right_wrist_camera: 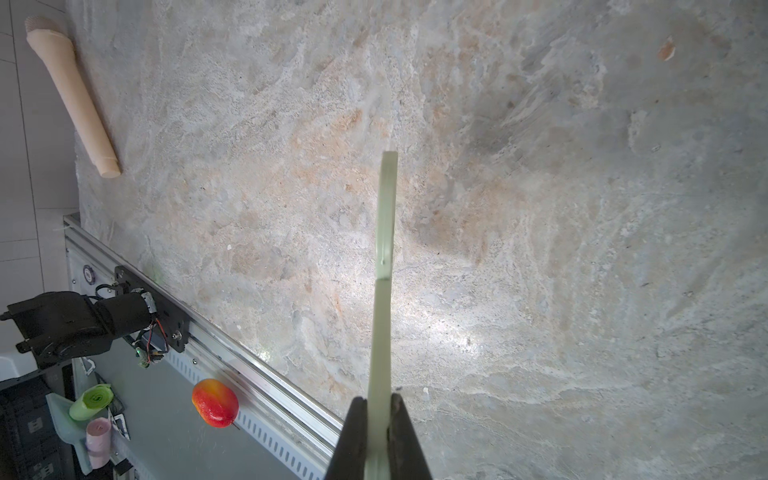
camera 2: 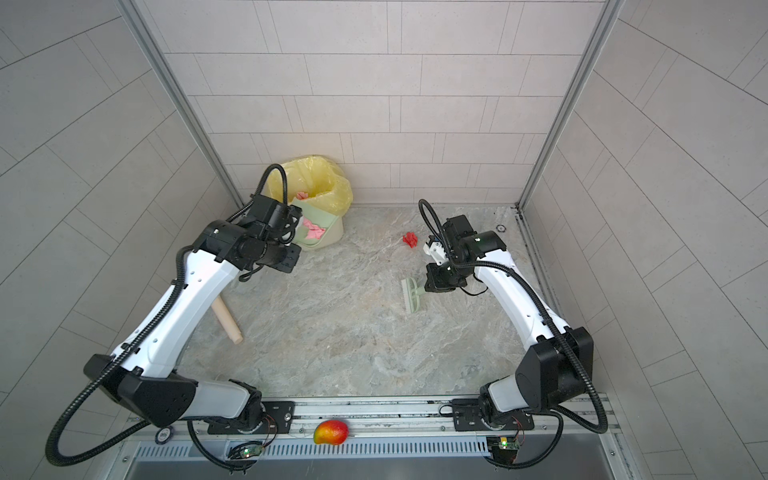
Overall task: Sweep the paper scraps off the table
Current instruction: 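Lift the dustpan toward the yellow bin with left while right draws back, then tip the green dustpan over the yellow bin with the left gripper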
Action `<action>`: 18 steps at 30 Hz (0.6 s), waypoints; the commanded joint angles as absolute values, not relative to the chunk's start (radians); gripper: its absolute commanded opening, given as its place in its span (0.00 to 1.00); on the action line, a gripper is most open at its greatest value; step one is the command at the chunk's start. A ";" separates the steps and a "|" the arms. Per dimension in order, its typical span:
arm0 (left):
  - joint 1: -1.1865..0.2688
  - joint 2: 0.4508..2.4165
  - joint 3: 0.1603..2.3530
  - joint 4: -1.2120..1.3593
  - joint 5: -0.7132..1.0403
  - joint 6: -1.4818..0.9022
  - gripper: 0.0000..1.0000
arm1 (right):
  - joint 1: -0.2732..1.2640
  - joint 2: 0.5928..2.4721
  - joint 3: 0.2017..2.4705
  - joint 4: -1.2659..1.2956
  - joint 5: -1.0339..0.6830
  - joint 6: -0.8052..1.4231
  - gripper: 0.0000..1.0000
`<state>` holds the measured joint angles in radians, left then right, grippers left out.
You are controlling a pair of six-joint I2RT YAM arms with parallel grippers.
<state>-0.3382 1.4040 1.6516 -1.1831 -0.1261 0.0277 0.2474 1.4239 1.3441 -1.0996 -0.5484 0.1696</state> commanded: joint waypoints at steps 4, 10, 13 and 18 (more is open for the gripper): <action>-0.207 1.434 1.742 -1.221 -0.151 0.085 0.00 | 0.222 1.372 1.306 -1.078 -0.606 0.158 0.00; -0.090 1.515 1.866 -1.231 -0.154 0.110 0.00 | 0.197 1.347 1.280 -1.082 -0.627 0.147 0.00; -0.062 1.577 1.937 -1.243 -0.175 0.120 0.00 | 0.189 1.348 1.276 -1.090 -0.633 0.140 0.00; -0.053 1.709 2.096 -1.296 -0.273 0.150 0.00 | 0.178 1.356 1.285 -1.110 -0.635 0.120 0.00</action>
